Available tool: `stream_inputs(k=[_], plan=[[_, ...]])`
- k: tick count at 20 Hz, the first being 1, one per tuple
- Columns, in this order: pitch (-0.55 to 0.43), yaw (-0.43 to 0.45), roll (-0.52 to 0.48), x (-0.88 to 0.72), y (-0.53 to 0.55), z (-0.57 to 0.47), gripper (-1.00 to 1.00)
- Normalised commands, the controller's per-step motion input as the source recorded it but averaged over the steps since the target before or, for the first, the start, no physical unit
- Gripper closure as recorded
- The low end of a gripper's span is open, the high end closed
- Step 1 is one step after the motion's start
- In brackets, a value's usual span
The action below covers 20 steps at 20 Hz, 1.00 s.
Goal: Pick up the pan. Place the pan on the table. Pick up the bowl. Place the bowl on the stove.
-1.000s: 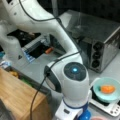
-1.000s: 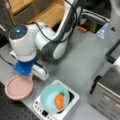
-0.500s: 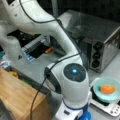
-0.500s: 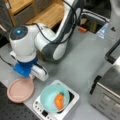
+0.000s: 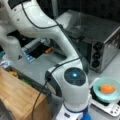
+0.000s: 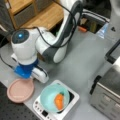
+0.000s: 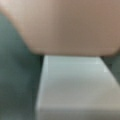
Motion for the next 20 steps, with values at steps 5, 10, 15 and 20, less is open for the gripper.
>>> stream_inputs(k=[5,10,15,20], plan=[[0.008,-0.069,-0.038,0.07,0.02,0.09,-1.0],[0.03,-0.075,-0.046,0.03,0.05,0.16,-1.0],[0.062,-0.078,-0.049,0.01,0.07,0.19,-1.0],[0.091,-0.085,-0.049,-0.01,0.12,0.26,-1.0]])
